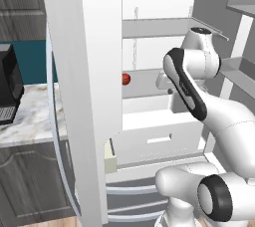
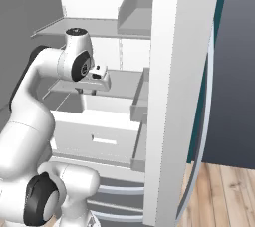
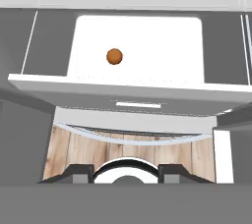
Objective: Fully open the fridge drawer.
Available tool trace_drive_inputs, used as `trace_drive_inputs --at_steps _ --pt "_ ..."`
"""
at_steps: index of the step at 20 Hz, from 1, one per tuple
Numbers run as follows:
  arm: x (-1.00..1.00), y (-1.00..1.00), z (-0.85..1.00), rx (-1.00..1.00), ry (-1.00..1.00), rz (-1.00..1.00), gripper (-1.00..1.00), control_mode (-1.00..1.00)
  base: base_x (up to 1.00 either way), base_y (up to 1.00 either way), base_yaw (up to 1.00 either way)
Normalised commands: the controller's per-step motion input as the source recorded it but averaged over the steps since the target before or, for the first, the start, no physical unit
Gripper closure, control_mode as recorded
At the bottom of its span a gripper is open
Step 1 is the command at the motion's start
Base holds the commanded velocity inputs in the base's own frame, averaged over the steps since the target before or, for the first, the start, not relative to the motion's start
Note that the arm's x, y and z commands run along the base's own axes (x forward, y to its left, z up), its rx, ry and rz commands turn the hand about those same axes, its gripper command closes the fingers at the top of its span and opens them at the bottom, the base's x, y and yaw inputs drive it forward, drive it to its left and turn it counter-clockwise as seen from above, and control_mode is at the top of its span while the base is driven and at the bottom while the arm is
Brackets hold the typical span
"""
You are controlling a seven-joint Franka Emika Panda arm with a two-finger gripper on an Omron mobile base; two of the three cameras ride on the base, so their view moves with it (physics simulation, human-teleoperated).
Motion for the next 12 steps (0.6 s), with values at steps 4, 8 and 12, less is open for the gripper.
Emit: trace_drive_inputs --at_steps 4,8,12 --pt "-0.04 0.0 0.0 0.0 -0.06 0.0 -1.0 -1.0 0.0 0.0 0.0" --pt "-0.27 0.0 0.0 0.0 -0.07 0.0 -1.0 -1.0 0.0 0.0 0.0" --pt "-0.4 0.0 0.0 0.0 -0.07 0.0 -1.0 -1.0 0.0 0.0 0.0"
